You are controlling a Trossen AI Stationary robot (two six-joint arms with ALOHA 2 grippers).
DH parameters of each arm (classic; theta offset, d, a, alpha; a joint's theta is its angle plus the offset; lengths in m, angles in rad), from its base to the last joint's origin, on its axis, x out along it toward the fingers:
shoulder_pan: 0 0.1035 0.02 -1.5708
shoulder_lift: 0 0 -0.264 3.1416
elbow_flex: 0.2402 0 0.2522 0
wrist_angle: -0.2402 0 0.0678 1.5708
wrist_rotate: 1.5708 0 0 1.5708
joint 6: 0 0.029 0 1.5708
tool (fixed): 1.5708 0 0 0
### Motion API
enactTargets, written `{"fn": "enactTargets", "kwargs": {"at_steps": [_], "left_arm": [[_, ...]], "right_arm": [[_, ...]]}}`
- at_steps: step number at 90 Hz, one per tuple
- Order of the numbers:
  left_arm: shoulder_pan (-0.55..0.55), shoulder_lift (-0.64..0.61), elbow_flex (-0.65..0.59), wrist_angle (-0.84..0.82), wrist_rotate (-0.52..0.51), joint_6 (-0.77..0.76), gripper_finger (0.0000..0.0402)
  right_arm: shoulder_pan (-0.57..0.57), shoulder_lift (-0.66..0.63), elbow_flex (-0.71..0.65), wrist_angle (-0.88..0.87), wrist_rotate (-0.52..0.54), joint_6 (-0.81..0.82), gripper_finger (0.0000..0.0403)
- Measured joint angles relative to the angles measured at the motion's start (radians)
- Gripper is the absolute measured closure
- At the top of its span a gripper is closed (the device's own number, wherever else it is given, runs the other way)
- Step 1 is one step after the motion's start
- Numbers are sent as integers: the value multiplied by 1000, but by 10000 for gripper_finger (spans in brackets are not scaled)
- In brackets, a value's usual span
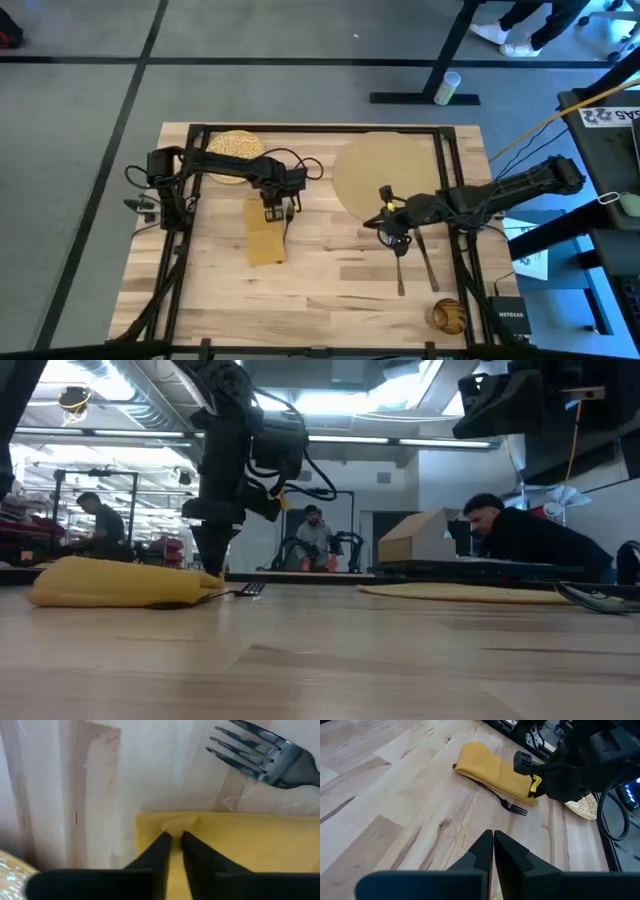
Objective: Set table place
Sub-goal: Fold the yellow napkin
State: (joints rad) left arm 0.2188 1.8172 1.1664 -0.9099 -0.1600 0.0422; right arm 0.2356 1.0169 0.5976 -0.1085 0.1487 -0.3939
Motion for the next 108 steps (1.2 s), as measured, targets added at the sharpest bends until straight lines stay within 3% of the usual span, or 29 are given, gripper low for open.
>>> {"fn": "enactTargets", "kwargs": {"at_steps": [72, 108], "left_arm": [[-6, -110, 13, -123, -143, -51, 401], [47, -110, 13, -128, -188, -40, 401]], "right_arm": [[0, 0, 0, -2, 1, 2, 397], [0, 0, 0, -3, 1, 8, 397]]}}
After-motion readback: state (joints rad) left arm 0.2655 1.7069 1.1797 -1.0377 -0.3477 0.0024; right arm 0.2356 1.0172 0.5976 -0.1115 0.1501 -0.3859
